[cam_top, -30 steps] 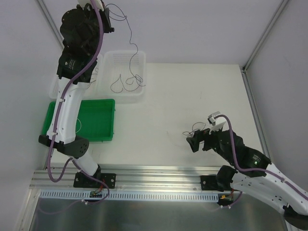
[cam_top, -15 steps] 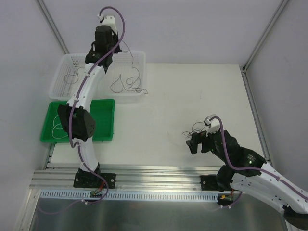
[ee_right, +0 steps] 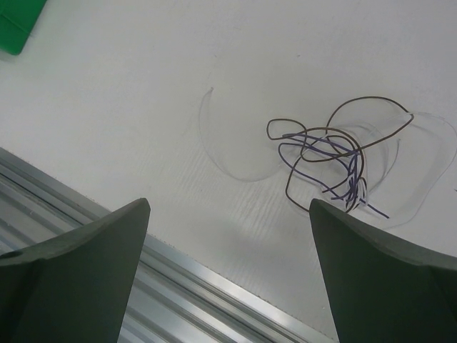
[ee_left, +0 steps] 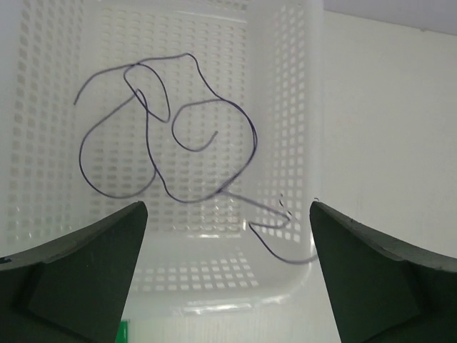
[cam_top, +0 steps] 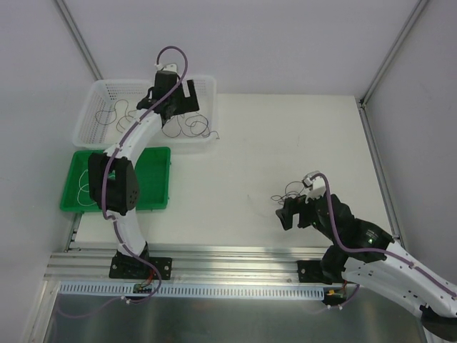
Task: Untangle the cables
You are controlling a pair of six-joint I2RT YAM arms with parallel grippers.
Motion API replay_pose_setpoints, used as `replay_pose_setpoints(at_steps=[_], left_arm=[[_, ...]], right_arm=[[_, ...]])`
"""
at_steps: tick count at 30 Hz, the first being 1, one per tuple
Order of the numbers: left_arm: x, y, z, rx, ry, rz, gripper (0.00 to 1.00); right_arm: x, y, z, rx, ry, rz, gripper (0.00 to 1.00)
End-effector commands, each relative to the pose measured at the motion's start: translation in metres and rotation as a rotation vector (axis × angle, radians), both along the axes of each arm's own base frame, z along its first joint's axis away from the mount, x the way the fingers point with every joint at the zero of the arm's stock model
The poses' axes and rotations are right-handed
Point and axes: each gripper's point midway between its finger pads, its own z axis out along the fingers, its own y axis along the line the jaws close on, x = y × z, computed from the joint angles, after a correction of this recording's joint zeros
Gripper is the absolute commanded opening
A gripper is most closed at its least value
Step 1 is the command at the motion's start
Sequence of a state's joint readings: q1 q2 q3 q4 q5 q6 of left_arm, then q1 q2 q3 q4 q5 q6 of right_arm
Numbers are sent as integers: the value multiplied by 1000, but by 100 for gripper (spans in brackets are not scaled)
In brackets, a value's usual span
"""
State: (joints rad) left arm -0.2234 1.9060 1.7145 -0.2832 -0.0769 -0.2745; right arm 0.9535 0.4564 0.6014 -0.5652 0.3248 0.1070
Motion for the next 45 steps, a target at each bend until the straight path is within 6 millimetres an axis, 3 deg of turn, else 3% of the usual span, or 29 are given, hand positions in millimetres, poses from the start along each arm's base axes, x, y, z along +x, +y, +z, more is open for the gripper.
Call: replay_pose_setpoints(at_steps=[1,2,3,4,10,14,18,26,33,36,45], left_arm=[[-33,-35,49,-111,-94,33,99],[-39,-43,46,-94,-93,39,99],[-43,-38,44,-55,-105,104,99],[-56,-55,37,-40,-98,94,99],[-92,-74,4,29,-117,280,95],[-97,-93,-18,47,-132,355,88],[-88,-109,-33,99,-144,372,81],[-85,-112,-51,107,-133,400,78],[-57,-134,-67,115,-166,450,64],[-52,-133,-66,110,-189,485,58],[-48,-126,-90,159,-198,542,48]], right_arm=[[-1,4,5,47,-5,-1,100],[-2,4,4,46,-1,3,99],[-1,2,5,51,-8,-4,99],[-2,1,6,54,-10,-6,100],[-5,-6,4,76,-23,-17,100],[-7,-7,2,87,-27,-14,100],[-7,-6,0,99,-36,-4,100],[5,12,0,93,-65,18,100],[1,16,3,122,-64,42,100],[0,14,2,127,-65,44,100],[-5,12,-3,131,-64,55,99]])
